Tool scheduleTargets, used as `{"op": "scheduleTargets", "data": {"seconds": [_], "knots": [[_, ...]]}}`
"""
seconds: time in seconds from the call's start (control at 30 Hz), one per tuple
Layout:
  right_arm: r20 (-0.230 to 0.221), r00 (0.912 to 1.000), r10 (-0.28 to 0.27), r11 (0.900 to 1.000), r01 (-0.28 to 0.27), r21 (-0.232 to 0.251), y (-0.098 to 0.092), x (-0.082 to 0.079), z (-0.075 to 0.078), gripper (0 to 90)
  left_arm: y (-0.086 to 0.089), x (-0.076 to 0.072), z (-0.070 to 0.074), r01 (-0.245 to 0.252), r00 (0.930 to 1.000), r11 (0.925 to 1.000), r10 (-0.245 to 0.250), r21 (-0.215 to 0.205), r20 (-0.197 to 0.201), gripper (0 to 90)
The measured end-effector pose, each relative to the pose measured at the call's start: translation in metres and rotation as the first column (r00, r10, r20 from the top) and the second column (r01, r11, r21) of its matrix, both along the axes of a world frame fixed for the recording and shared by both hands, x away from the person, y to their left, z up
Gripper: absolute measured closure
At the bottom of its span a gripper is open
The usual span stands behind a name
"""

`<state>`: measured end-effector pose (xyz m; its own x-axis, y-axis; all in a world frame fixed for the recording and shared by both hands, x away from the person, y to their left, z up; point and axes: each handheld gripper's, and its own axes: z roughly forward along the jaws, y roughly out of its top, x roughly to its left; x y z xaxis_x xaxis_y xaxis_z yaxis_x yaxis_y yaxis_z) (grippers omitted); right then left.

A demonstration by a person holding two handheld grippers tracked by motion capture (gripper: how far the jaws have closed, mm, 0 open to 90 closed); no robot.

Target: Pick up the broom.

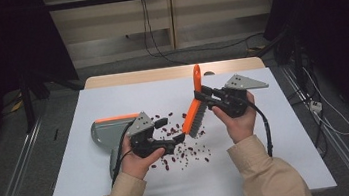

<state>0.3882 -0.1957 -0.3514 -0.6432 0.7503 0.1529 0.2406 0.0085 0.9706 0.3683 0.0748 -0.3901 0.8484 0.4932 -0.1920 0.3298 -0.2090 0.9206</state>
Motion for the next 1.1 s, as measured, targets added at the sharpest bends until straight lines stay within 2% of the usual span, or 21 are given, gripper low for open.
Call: {"op": "scheduleTargets", "data": {"seconds": [0.17, 0.2, 0.23, 0.27, 0.3, 0.33, 0.37, 0.4, 0.43, 0.57, 0.6, 0.63, 0.67, 0.73, 0.8, 0.83, 0.97, 1.0, 1.03, 1.07, 1.1], "knots": [[-0.002, 0.9999, 0.016, 1.000, -0.016, -0.017, 0.015, 0.003, -0.002, 70.7, -0.010, 0.003, -0.005, -0.014, 0.9994, 0.9989, 0.015, 0.044, -0.030, 36.3], [-0.002, 0.9999, 0.016, 1.000, -0.016, -0.017, 0.015, 0.003, -0.002, 70.7, -0.011, 0.004, -0.007, -0.018, 0.9993, 0.9979, 0.020, 0.063, -0.032, 36.3], [-0.004, 0.9998, 0.021, 1.000, -0.021, -0.020, 0.018, 0.003, -0.001, 70.6, -0.012, 0.004, -0.008, -0.023, 0.9990, 0.9969, 0.026, 0.075, -0.036, 42.9], [-0.004, 0.9998, 0.021, 1.000, -0.021, -0.020, 0.018, 0.003, -0.001, 70.6, -0.013, 0.005, -0.009, -0.025, 0.9987, 0.9962, 0.029, 0.084, -0.042, 42.9], [0.004, 0.9997, 0.024, 0.999, -0.024, -0.031, 0.023, 0.003, -0.001, 70.6, -0.014, 0.005, -0.010, -0.030, 0.9984, 0.9958, 0.034, 0.087, -0.046, 52.8], [0.004, 0.9997, 0.024, 0.999, -0.024, -0.031, 0.023, 0.003, -0.001, 70.6, -0.013, 0.005, -0.011, -0.034, 0.9983, 0.9952, 0.038, 0.092, -0.045, 52.8], [0.004, 0.9996, 0.027, 0.999, -0.027, -0.042, 0.026, 0.003, 0.000, 70.6, -0.013, 0.005, -0.011, -0.046, 0.9978, 0.9940, 0.050, 0.100, -0.042, 64.5], [0.004, 0.9996, 0.027, 0.999, -0.027, -0.042, 0.026, 0.003, 0.000, 70.6, -0.012, 0.005, -0.011, -0.055, 0.9973, 0.9932, 0.059, 0.102, -0.042, 64.5], [0.005, 0.9994, 0.034, 0.998, -0.033, -0.044, 0.028, 0.003, 0.000, 70.6, -0.011, 0.006, -0.011, -0.063, 0.9962, 0.9930, 0.068, 0.100, -0.054, 68.8], [0.001, 0.9996, 0.030, 0.997, -0.030, -0.065, 0.035, 0.002, 0.000, 70.5, -0.009, 0.008, -0.014, -0.098, 0.9921, 0.9888, 0.106, 0.113, -0.068, 70.3], [0.004, 0.9993, 0.038, 0.997, -0.037, -0.074, 0.037, 0.002, 0.001, 70.6, -0.008, 0.008, -0.014, -0.105, 0.9915, 0.9887, 0.113, 0.106, -0.065, 67.6], [0.005, 0.9987, 0.051, 0.997, -0.051, -0.060, 0.038, 0.003, 0.001, 70.6, -0.007, 0.008, -0.015, -0.120, 0.9898, 0.9875, 0.127, 0.102, -0.064, 63.3], [0.005, 0.9987, 0.051, 0.997, -0.051, -0.060, 0.038, 0.003, 0.001, 70.6, -0.007, 0.009, -0.014, -0.125, 0.9892, 0.9867, 0.132, 0.103, -0.063, 63.3], [-0.001, 0.9978, 0.066, 0.997, -0.066, -0.045, 0.041, 0.002, 0.002, 70.6, -0.006, 0.009, -0.014, -0.117, 0.9907, 0.9878, 0.123, 0.103, -0.058, 68.2], [0.007, 0.9979, 0.064, 0.996, -0.064, -0.061, 0.046, 0.002, 0.002, 70.5, -0.006, 0.008, -0.014, -0.119, 0.9899, 0.9867, 0.127, 0.111, -0.064, 70.4], [0.007, 0.9977, 0.067, 0.996, -0.067, -0.057, 0.047, 0.003, 0.002, 70.4, -0.005, 0.007, -0.014, -0.139, 0.9878, 0.9837, 0.146, 0.114, -0.054, 70.5], [0.013, 0.9991, 0.039, 0.998, -0.039, -0.039, 0.049, 0.004, 0.001, 69.5, -0.003, 0.006, -0.012, -0.165, 0.9851, 0.9809, 0.169, 0.102, -0.031, 70.7], [0.009, 0.9993, 0.037, 0.999, -0.036, -0.023, 0.049, 0.005, 0.000, 65.6, -0.003, 0.006, -0.011, -0.178, 0.9830, 0.9803, 0.181, 0.087, -0.031, 70.7], [-0.020, 0.9988, 0.046, 0.999, -0.046, 0.015, 0.051, 0.008, -0.001, 50.6, -0.001, 0.006, -0.011, -0.190, 0.9809, 0.9784, 0.193, 0.082, -0.026, 70.8], [-0.023, 0.9993, 0.029, 0.999, -0.029, 0.013, 0.052, 0.007, -0.002, 44.0, 0.000, 0.006, -0.011, -0.209, 0.9772, 0.9747, 0.211, 0.078, -0.018, 70.8], [-0.023, 0.9993, 0.029, 0.999, -0.029, 0.013, 0.052, 0.007, -0.002, 44.0, 0.002, 0.006, -0.011, -0.224, 0.9742, 0.9715, 0.225, 0.076, -0.008, 70.8]]}}
